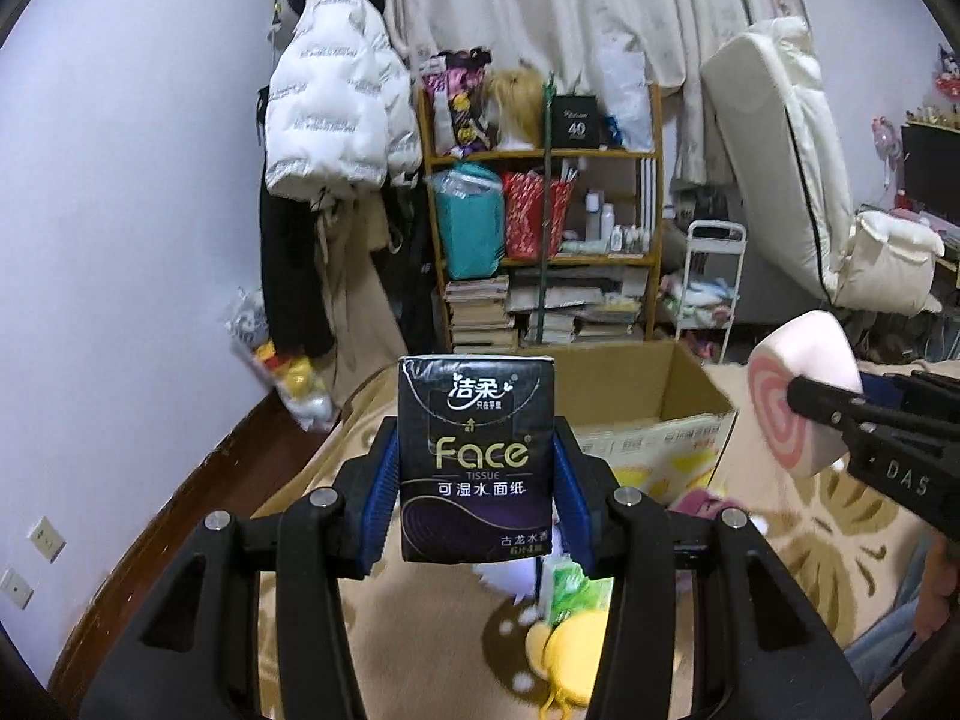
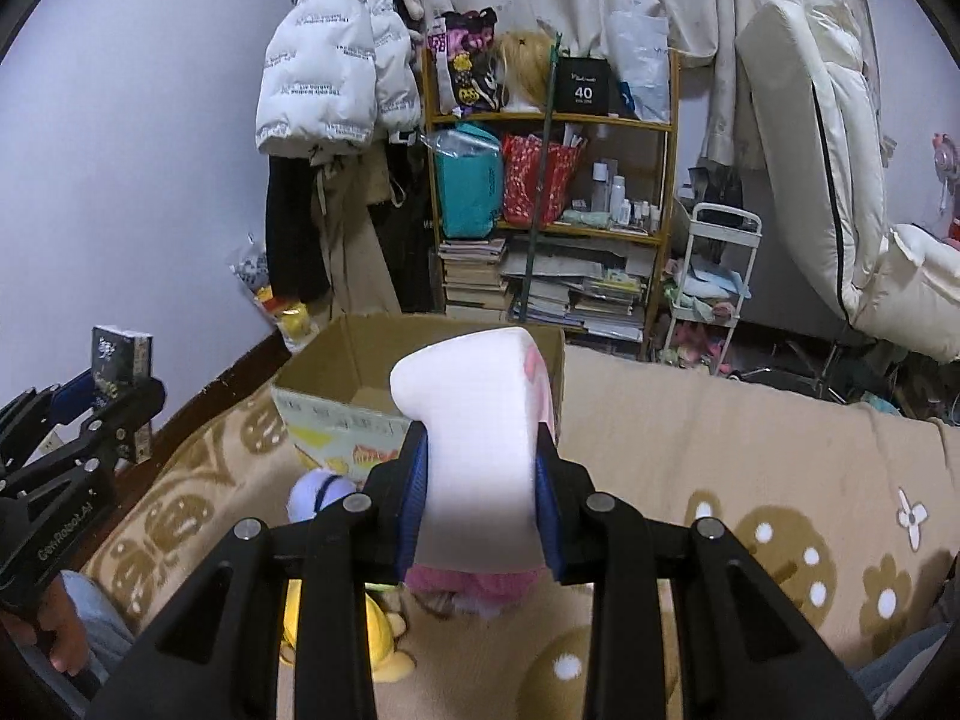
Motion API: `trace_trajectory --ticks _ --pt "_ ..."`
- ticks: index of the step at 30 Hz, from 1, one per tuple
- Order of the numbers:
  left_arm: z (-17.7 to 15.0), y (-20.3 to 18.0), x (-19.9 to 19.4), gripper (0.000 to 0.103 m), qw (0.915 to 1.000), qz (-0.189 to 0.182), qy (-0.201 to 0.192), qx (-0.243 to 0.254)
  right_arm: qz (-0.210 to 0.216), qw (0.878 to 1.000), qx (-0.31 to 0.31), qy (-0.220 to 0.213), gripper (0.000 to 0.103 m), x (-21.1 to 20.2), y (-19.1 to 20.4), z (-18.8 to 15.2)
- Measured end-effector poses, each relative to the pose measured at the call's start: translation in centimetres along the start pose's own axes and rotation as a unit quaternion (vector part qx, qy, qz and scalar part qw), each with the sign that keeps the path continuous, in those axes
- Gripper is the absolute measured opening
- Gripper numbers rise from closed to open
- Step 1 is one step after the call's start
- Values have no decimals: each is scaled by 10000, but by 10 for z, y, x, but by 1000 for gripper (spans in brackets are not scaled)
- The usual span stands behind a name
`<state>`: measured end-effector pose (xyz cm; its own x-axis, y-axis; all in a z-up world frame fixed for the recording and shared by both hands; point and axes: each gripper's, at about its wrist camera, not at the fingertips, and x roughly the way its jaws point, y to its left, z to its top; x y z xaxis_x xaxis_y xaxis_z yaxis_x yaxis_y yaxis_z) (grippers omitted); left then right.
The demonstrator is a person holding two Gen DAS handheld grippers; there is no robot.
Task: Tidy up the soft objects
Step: 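Carry the tissue pack and cushion into the box and open both tools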
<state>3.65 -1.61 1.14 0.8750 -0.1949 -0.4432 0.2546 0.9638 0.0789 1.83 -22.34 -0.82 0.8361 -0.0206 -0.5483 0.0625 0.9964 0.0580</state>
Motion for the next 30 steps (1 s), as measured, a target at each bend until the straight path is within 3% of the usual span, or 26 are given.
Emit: trace_trajectory --ticks 7,14,17,20,30 --pt "31 -3 13 46 9994 -294 -175 -33 -151 9990 -336 -262 34 -1 4 21" --pt "56 -4 40 46 9992 -365 -164 -20 -122 9994 -201 -271 34 15 -6 42" --pt "60 1 48 46 9980 -558 -109 -293 -21 9997 12 -246 35 26 -11 51" --pt "65 1 57 46 9976 -563 -156 -370 75 9996 153 -232 35 35 -16 56" --pt "69 -16 101 46 9992 -387 -41 102 88 9996 142 -223 37 77 -22 63"
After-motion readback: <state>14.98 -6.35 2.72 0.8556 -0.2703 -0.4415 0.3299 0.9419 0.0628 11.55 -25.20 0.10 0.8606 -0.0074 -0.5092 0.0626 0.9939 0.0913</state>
